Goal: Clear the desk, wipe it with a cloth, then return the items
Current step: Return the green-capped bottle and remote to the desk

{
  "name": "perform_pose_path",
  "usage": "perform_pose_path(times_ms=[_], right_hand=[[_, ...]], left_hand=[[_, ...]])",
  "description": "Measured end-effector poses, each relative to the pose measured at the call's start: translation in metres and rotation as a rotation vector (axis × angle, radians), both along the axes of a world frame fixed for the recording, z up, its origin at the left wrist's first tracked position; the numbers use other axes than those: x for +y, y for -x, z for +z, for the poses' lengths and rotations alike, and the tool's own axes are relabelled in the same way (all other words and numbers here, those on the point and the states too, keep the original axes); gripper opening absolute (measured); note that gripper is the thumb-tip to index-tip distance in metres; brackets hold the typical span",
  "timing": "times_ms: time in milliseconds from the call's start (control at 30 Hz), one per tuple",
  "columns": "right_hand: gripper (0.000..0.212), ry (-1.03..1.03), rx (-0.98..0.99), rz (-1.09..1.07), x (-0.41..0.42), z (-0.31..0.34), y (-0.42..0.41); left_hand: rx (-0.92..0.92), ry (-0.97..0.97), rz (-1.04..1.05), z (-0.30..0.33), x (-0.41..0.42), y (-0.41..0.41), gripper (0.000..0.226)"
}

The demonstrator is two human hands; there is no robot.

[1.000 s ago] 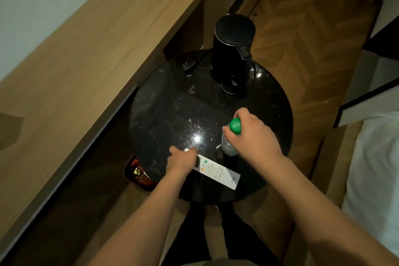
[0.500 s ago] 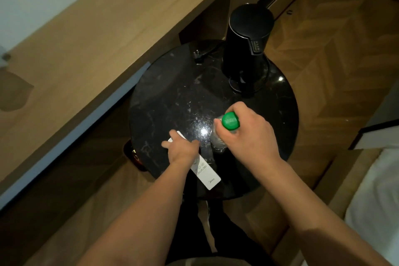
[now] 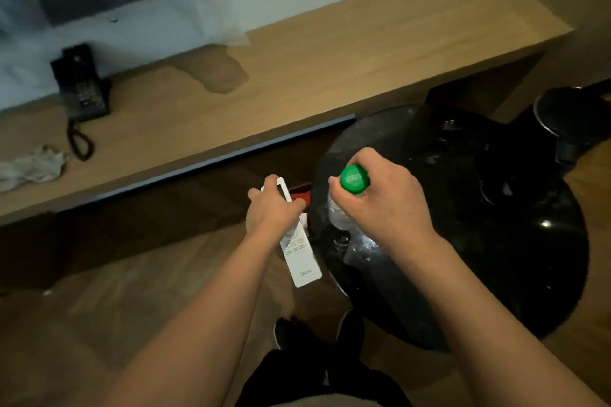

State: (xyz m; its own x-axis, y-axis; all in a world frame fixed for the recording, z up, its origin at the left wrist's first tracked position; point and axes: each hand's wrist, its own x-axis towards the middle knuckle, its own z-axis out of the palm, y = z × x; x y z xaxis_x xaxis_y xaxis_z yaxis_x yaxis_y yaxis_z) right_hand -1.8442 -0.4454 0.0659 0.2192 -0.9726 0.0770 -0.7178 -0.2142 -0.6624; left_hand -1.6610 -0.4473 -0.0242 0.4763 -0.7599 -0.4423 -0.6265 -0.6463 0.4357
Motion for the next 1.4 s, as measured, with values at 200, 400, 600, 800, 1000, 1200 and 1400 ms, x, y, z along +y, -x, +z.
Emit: perform_pose_path(times_ms=[200,400,600,800,1000,1200,1400], right_hand=[[0.026,-0.031,0.023,0.263,0.019,0.005,-0.094],[0.024,-0.047,0.034,0.54,0.064,0.009,-0.194],[0.023,-0.025,-0.023,0.77,0.129,0.014,-0.278],[0.022,0.006,-0.026,0.972,0.2,0.023,-0.344],[0.024,0.04,-0.056,1.101,0.256,0.033,-0.396],[0.023,0.091,-0.044,1.211,0.299,0.041,-0.447],[0.023,0.125,-0.053,1.284,0.323,0.044,-0.504]], left_hand=[[-0.027,0.055,0.274,0.005,0.071,-0.092,0.07],[0.003,0.097,0.596,0.008,0.172,-0.173,0.065],[-0.022,0.117,0.836,0.012,0.28,-0.234,0.066],[-0.043,0.12,0.97,0.025,0.365,-0.274,0.066],[-0.098,0.123,1.069,0.044,0.434,-0.31,0.068],[-0.15,0.161,1.124,0.054,0.49,-0.349,0.072],[-0.161,0.183,1.177,0.059,0.518,-0.395,0.076]])
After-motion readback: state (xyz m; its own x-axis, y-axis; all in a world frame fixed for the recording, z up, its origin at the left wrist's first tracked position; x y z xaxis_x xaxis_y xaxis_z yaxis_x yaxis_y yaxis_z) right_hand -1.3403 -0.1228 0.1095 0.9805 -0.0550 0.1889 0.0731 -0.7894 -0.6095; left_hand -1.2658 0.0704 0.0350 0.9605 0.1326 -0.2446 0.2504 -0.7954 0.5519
